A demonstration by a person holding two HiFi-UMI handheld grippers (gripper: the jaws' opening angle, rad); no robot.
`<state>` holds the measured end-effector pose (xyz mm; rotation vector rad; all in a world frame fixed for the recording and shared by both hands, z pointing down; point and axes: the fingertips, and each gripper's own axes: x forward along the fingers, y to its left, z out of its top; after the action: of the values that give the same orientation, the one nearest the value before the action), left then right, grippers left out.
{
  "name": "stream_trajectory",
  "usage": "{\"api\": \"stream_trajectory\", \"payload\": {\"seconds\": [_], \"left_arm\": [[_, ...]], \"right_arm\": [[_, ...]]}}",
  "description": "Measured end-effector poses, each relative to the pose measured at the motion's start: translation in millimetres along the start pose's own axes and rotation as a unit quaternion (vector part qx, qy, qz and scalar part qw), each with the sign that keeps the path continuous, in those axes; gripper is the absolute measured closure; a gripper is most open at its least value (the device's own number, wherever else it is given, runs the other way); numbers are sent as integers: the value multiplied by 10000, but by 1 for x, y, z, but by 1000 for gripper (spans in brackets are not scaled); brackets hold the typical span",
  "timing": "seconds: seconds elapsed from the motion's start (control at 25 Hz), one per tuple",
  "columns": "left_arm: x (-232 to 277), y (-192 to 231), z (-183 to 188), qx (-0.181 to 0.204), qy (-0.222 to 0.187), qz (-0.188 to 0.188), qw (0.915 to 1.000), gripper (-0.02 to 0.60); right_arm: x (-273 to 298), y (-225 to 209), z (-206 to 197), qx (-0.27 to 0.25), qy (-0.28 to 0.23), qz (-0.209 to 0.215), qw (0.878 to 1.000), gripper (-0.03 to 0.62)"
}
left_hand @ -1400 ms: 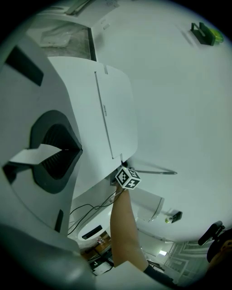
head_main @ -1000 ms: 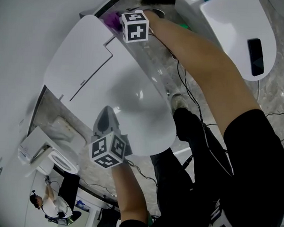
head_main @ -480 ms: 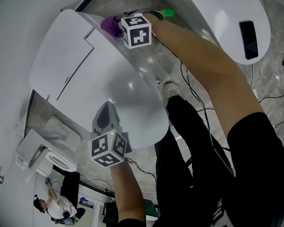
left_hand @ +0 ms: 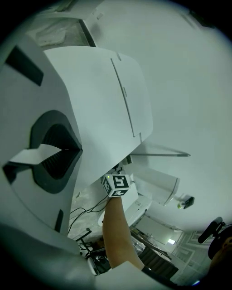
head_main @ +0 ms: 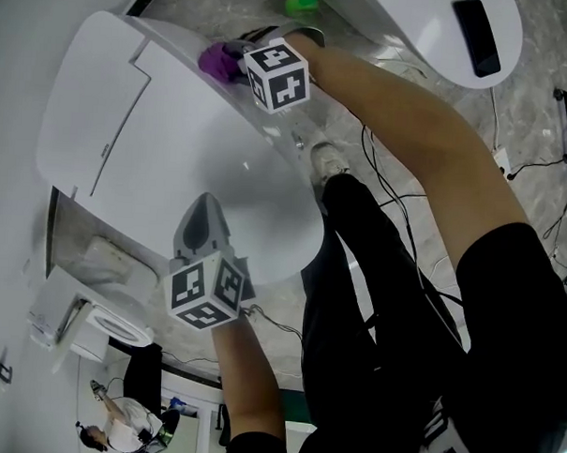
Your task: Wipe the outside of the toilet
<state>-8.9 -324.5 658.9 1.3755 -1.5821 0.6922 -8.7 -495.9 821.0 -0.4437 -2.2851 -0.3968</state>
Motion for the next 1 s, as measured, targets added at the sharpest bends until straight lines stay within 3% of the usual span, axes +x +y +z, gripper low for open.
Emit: {"api": "stream_trajectory", "payload": {"seconds": [0.24, 0.44, 1.0], "left_arm": [[-9, -3, -40, 63, 8, -143, 9999, 574], [-16, -1, -71, 117, 44, -315, 9994, 574], [-25, -28, -115, 1074, 258, -874, 9900, 574]], "right_arm": [[-14, 60, -11, -128, 17, -128, 9998, 511], [-23, 115, -17, 73, 100, -156, 9998, 511], [-50, 224, -28, 802, 266, -582, 9947, 510]]}}
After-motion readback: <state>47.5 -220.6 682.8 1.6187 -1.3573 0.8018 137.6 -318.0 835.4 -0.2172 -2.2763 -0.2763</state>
